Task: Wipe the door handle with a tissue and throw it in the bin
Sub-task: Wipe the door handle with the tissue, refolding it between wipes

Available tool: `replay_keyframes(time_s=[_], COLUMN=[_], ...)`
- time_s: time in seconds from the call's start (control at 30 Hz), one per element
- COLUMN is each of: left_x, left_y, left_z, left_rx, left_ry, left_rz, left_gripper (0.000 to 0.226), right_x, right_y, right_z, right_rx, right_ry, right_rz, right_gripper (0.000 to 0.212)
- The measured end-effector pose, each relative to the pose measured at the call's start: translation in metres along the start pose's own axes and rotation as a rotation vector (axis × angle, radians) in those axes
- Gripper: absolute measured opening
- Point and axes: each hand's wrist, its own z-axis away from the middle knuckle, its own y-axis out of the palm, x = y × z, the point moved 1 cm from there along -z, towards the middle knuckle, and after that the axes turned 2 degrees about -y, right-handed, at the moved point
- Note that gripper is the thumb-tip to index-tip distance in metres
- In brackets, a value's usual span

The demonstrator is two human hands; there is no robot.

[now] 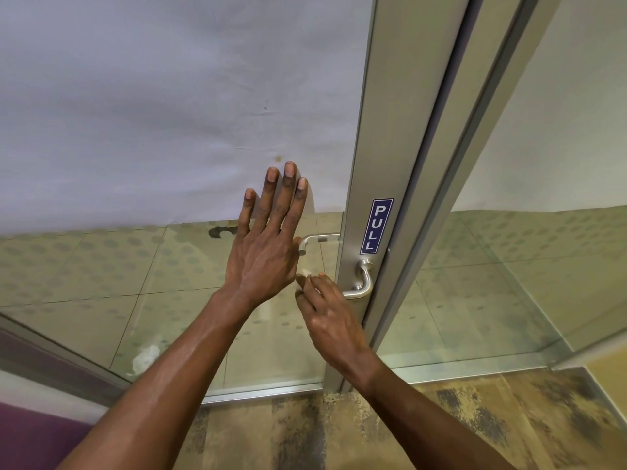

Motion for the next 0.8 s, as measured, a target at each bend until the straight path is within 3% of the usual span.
replay_keyframes(time_s=[0.2, 0.3, 0.4, 0.57, 0.7, 0.8], left_x=[0.000, 0.000, 0.000, -0.001, -0.001, -0.001], left_y=[0.001, 0.000, -0.001, -0.003, -0.004, -0.006], left_z=[0.000, 0.001, 0.000, -0.001, 0.000, 0.000], left_rx=[-0.002, 0.006, 0.008, 0.013, 0.030, 0.041], left_ry=[-0.006, -0.005, -0.008, -0.012, -0.012, -0.011], left_rz=[-0.020, -0.024, -0.035, -0.030, -0.036, -0.040], left_gripper=[0.099, 0.101, 0.100, 0.096, 0.098, 0.102], right_x=[-0.022, -0.034, -0.043, -0.042, -0.040, -0.039], right_y=[-0.001, -0.003, -0.004, -0.006, -0.011, -0.013], right_z=[0.046, 0.066, 0.074, 0.066, 0.053, 0.040], right_rx=[-0.177, -0.247, -0.306, -0.367, -0.486, -0.615], right_ry=[-0.056, 0.023, 0.205, 0.514, 0.990, 1.181], right_rz=[-0.076, -0.112, -0.180, -0.409, -0.769, -1.113], right_gripper=[0.047, 0.047, 0.051, 0.033, 0.026, 0.024])
